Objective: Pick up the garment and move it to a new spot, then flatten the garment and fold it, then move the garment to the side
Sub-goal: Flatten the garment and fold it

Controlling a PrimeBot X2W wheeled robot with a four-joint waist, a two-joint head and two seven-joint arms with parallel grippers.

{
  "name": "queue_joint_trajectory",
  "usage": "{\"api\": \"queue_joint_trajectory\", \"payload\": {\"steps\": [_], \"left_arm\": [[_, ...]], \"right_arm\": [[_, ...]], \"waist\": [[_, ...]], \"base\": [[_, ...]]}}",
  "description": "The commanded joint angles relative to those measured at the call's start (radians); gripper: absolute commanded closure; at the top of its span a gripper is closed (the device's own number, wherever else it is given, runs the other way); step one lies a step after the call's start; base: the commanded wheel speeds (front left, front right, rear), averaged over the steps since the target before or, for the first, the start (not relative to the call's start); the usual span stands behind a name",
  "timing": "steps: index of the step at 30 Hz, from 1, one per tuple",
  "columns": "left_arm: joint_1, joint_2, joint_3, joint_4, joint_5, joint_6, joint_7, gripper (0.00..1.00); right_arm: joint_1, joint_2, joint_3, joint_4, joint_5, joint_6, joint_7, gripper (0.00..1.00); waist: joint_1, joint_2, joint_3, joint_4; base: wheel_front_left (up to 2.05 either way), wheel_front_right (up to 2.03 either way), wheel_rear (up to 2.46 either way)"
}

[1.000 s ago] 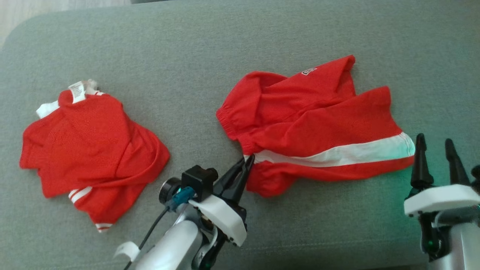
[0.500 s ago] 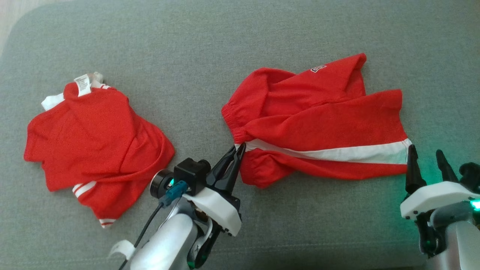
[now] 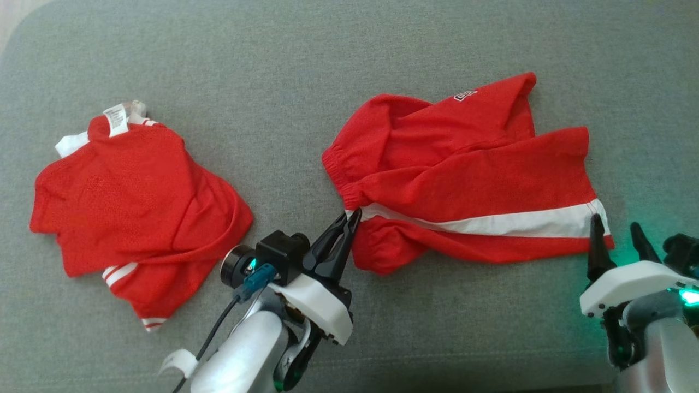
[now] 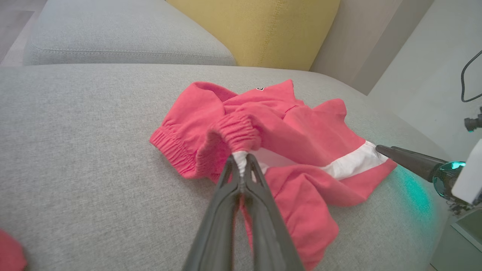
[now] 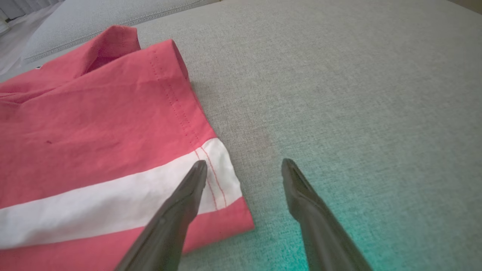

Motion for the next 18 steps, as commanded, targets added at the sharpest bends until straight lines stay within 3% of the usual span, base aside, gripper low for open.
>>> {"api": "queue_joint_trajectory", "payload": {"steps": [1, 2, 6, 7, 9, 18], "left_arm": [[-0.024, 0.000, 0.031, -0.030, 0.008, -0.004, -0.012, 1.00], [-0.023, 0.000, 0.031, -0.030, 0.008, -0.005, -0.012, 1.00], [-0.025, -0.001, 0.032, -0.028, 0.011, -0.009, -0.012, 1.00], [-0.025, -0.001, 0.032, -0.028, 0.011, -0.009, -0.012, 1.00], [-0.027, -0.002, 0.033, -0.027, 0.012, -0.011, -0.012, 1.00], [-0.025, -0.004, 0.040, -0.020, 0.014, -0.013, -0.012, 1.00]], "right_arm": [[-0.029, -0.007, 0.026, -0.017, -0.004, 0.004, -0.008, 0.00], [-0.032, -0.007, 0.028, -0.012, -0.002, 0.004, -0.009, 0.00], [-0.040, -0.007, 0.042, 0.004, 0.005, 0.004, -0.012, 0.35], [-0.040, -0.007, 0.042, 0.004, 0.005, 0.004, -0.012, 0.35], [-0.044, -0.007, 0.046, 0.013, 0.009, 0.004, -0.011, 1.00], [-0.048, -0.007, 0.056, 0.021, 0.011, 0.004, -0.032, 1.00]], "waist": [[0.0000, 0.0000, 0.002, 0.000], [0.0000, 0.0000, 0.003, -0.001], [0.0000, 0.0000, 0.008, 0.000], [0.0000, 0.0000, 0.008, 0.000], [0.0000, 0.0000, 0.009, 0.001], [0.0000, 0.0000, 0.000, 0.001]], "base": [[0.00, 0.00, 0.00], [0.00, 0.00, 0.00], [0.00, 0.00, 0.00], [0.00, 0.00, 0.00], [0.00, 0.00, 0.00], [0.00, 0.00, 0.00]]}}
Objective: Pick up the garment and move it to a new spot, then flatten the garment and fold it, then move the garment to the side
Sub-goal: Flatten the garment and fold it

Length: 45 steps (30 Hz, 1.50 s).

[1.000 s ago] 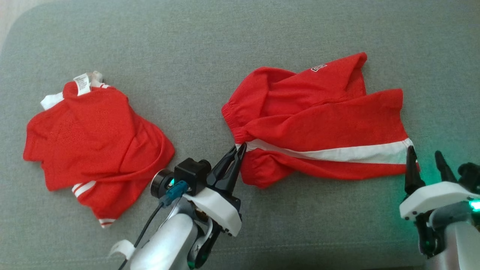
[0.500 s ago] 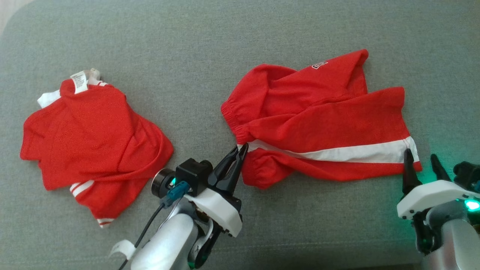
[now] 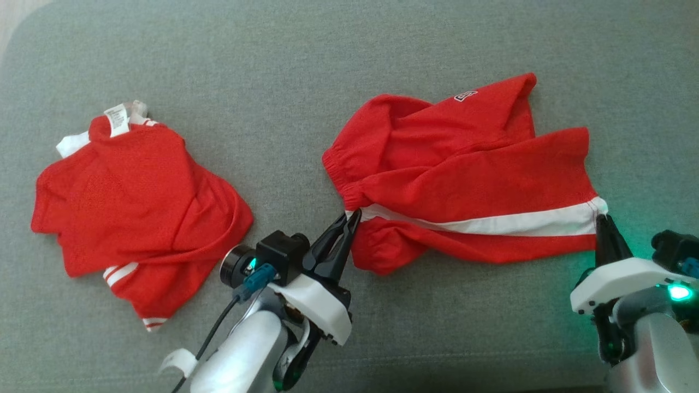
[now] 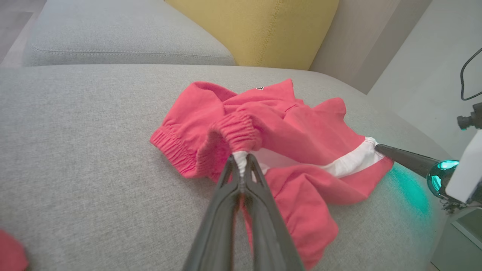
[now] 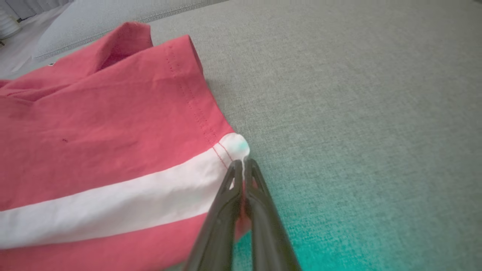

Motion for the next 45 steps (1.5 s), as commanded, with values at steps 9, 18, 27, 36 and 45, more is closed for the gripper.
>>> {"api": "queue_joint_trajectory", "payload": {"steps": [9, 18, 27, 36, 45], "left_arm": [[-0.010, -0.003, 0.068, -0.057, 0.014, 0.005, -0.012, 1.00], [-0.069, 0.034, 0.095, -0.148, 0.056, -0.003, -0.012, 1.00], [-0.230, 0.093, 0.161, -0.307, 0.080, 0.005, 0.020, 1.00], [-0.271, 0.108, 0.219, -0.445, 0.064, 0.045, 0.048, 1.00], [-0.184, 0.128, 0.218, -0.590, 0.051, 0.085, 0.105, 1.00]], "right_arm": [[0.006, -0.007, 0.102, -0.178, 0.036, 0.004, -0.081, 1.00], [-0.007, -0.007, 0.189, -0.424, 0.073, 0.004, -0.108, 1.00], [-0.132, -0.019, 0.184, -0.627, 0.071, 0.004, -0.117, 1.00], [-0.171, -0.011, 0.108, -0.769, 0.051, 0.004, -0.080, 1.00], [-0.056, -0.007, 0.019, -0.903, 0.115, 0.004, -0.026, 1.00]], "waist": [[0.0000, 0.0000, -0.055, -0.012], [0.0000, 0.0000, -0.125, -0.023], [0.0000, 0.0000, -0.211, -0.047], [0.0000, 0.0000, -0.268, -0.056], [0.0000, 0.0000, -0.288, -0.050]], "base": [[0.00, 0.00, 0.00], [0.00, 0.00, 0.00], [0.00, 0.00, 0.00], [0.00, 0.00, 0.00], [0.00, 0.00, 0.00]]}}
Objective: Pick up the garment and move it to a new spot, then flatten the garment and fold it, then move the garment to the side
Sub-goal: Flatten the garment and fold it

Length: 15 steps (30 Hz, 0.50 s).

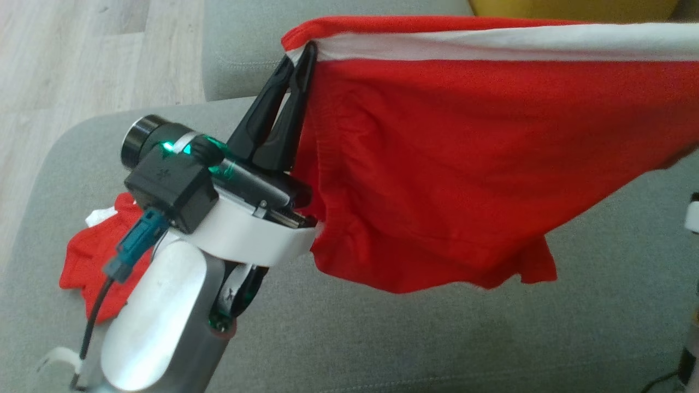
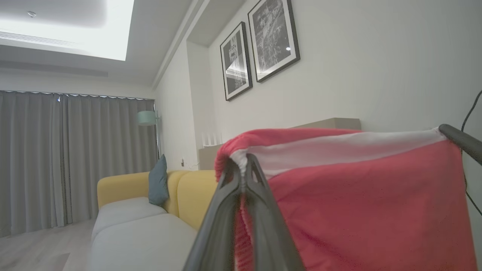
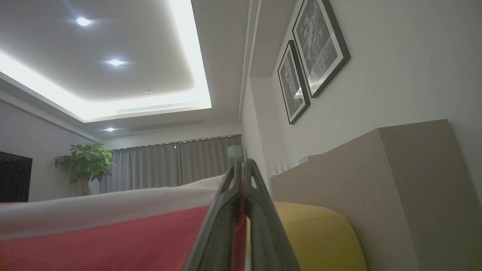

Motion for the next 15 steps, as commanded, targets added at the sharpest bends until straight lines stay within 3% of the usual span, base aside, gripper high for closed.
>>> {"api": "queue_joint_trajectory", "payload": {"steps": [1, 8, 15], "left_arm": [[-0.048, 0.030, 0.045, -0.042, -0.011, 0.009, 0.014, 1.00], [-0.112, 0.054, 0.063, 0.005, -0.059, -0.028, 0.079, 1.00], [-0.394, 0.111, 0.108, 0.208, -0.097, -0.132, 0.133, 1.00]], "right_arm": [[-0.042, -0.003, 0.019, -0.046, 0.010, 0.004, 0.010, 1.00], [-0.130, -0.003, 0.039, 0.008, -0.010, 0.004, 0.069, 1.00], [-0.458, -0.003, 0.084, 0.257, -0.027, 0.004, 0.100, 1.00]], "waist": [[0.0001, -0.0001, 0.004, -0.002], [0.0001, -0.0001, 0.069, -0.023], [0.0001, -0.0001, 0.297, -0.056]], "base": [[0.00, 0.00, 0.00], [0.00, 0.00, 0.00], [0.00, 0.00, 0.00]]}}
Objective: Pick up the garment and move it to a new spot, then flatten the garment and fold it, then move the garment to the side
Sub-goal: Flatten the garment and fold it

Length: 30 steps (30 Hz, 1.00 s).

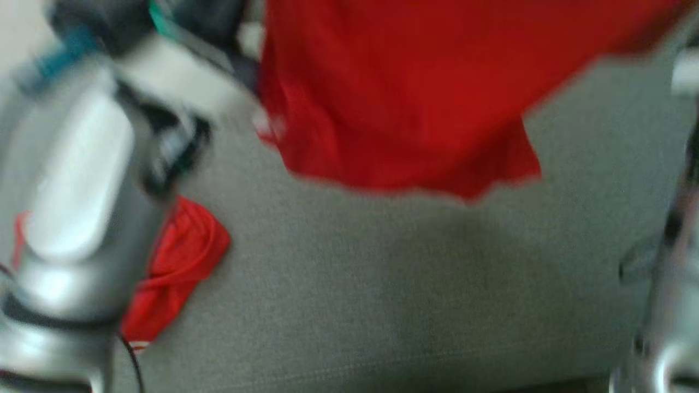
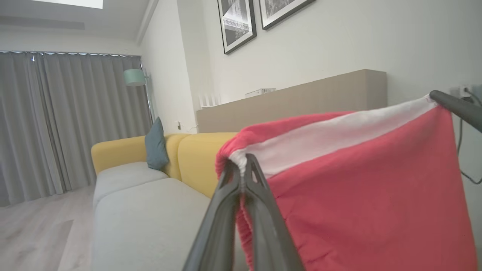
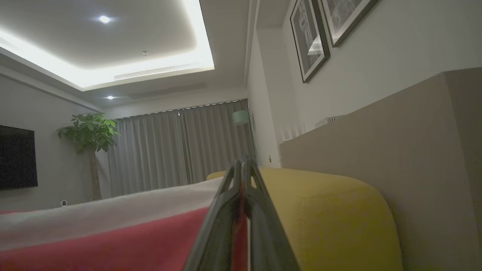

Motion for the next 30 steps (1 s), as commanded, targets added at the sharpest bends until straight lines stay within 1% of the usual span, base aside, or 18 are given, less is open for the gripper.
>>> {"api": "queue_joint_trajectory", "payload": {"steps": [1, 4, 8, 11, 13, 16, 17, 21, 27, 30], "left_arm": [[-0.122, 0.047, 0.056, 0.022, 0.001, -0.013, 0.002, 1.00], [-0.287, 0.054, 0.075, 0.151, -0.009, -0.033, -0.009, 1.00], [-0.509, 0.061, 0.095, 0.314, 0.015, -0.043, -0.085, 1.00], [-0.621, 0.040, 0.105, 0.425, 0.022, -0.045, -0.163, 1.00], [-0.657, 0.020, 0.110, 0.489, 0.022, -0.044, -0.200, 1.00], [-0.664, -0.017, 0.102, 0.557, 0.025, -0.046, -0.231, 1.00], [-0.664, -0.017, 0.102, 0.557, 0.025, -0.046, -0.231, 1.00], [-0.606, -0.059, 0.080, 0.598, 0.027, -0.053, -0.242, 1.00], [-0.419, -0.083, 0.067, 0.546, 0.042, -0.059, -0.243, 1.00], [-0.311, -0.078, 0.033, 0.513, 0.055, -0.060, -0.243, 1.00]], "right_arm": [[-0.124, -0.003, 0.030, 0.034, 0.005, 0.004, 0.004, 1.00], [-0.325, -0.003, 0.059, 0.183, -0.026, 0.004, -0.022, 1.00], [-0.591, -0.003, 0.040, 0.381, -0.078, 0.004, -0.124, 1.00], [-0.725, -0.003, 0.014, 0.511, -0.105, 0.004, -0.210, 1.00], [-0.773, -0.003, 0.002, 0.587, -0.112, 0.004, -0.258, 1.00], [-0.788, -0.003, -0.001, 0.683, -0.102, 0.004, -0.292, 1.00], [-0.788, -0.003, -0.001, 0.683, -0.102, 0.004, -0.292, 1.00], [-0.736, -0.003, 0.011, 0.785, -0.088, 0.004, -0.310, 1.00], [-0.595, -0.005, 0.046, 0.884, -0.043, 0.004, -0.295, 1.00], [-0.509, -0.028, 0.095, 0.901, -0.008, 0.004, -0.258, 1.00]], "waist": [[-0.0001, 0.0000, 0.147, -0.026], [-0.0001, 0.0000, 0.235, -0.036], [-0.0001, 0.0000, 0.319, -0.046], [-0.0001, 0.0000, 0.357, -0.044], [-0.0001, 0.0000, 0.371, -0.040], [-0.0001, 0.0000, 0.389, -0.033], [-0.0001, 0.0000, 0.389, -0.033], [-0.0001, 0.0000, 0.408, -0.021], [-0.0001, 0.0000, 0.392, -0.006], [-0.0001, 0.0000, 0.364, 0.001]], "base": [[0.00, 0.00, 0.00], [0.00, 0.00, 0.00], [0.00, 0.00, 0.00], [0.00, 0.00, 0.00], [0.00, 0.00, 0.00], [0.00, 0.00, 0.00], [0.00, 0.00, 0.00], [0.00, 0.00, 0.00], [0.00, 0.00, 0.00], [0.00, 0.00, 0.00]]}}
